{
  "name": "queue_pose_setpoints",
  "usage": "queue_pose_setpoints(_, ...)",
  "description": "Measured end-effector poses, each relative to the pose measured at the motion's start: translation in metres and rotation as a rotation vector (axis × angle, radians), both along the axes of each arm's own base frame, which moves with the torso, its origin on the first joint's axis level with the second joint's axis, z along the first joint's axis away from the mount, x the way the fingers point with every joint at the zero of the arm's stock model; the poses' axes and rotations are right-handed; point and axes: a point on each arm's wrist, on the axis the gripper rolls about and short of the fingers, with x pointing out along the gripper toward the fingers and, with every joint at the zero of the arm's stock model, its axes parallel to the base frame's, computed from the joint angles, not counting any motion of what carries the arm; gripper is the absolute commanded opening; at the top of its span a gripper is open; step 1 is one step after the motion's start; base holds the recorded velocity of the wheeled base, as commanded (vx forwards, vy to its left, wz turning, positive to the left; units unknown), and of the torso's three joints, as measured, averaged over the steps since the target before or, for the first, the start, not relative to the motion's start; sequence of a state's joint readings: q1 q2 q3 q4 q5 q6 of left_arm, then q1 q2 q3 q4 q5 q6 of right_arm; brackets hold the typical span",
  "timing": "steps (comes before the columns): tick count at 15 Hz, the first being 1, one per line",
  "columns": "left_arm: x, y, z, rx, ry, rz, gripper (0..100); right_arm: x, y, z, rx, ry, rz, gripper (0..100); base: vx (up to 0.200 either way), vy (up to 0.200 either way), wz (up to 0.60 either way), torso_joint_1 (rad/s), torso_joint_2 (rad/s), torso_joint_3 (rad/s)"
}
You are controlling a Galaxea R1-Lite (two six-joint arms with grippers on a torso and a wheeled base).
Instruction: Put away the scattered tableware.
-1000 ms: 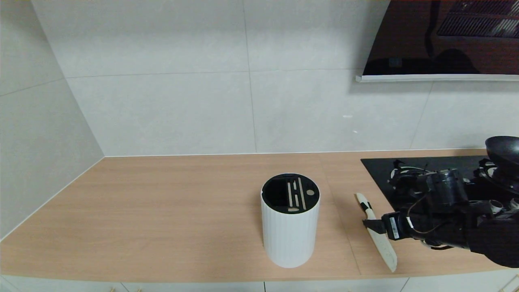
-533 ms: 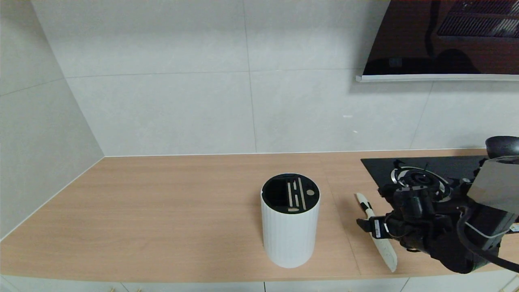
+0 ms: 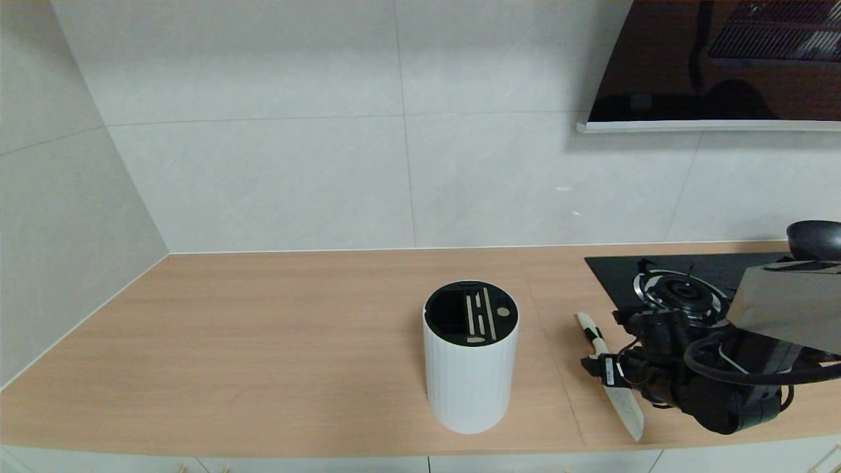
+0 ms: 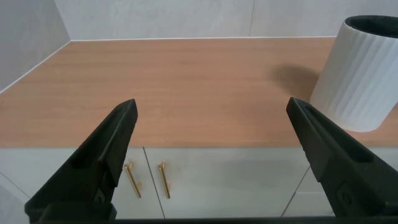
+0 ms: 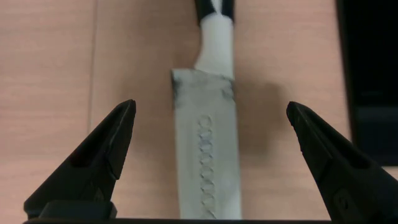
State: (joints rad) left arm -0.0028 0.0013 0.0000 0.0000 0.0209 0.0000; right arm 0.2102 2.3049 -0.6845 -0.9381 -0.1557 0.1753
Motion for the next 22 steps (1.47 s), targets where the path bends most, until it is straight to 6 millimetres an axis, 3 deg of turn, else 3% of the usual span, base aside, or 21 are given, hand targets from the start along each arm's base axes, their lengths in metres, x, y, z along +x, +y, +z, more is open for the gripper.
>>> queue_pose_setpoints(22, 0.0, 0.0, 0.0, 0.0, 0.0, 0.001, 100, 0.013, 0.006, -0.024, -0.059, -0.038, -0.015, 100, 0.0, 0.0, 0.0, 0.0, 0.0, 0.0)
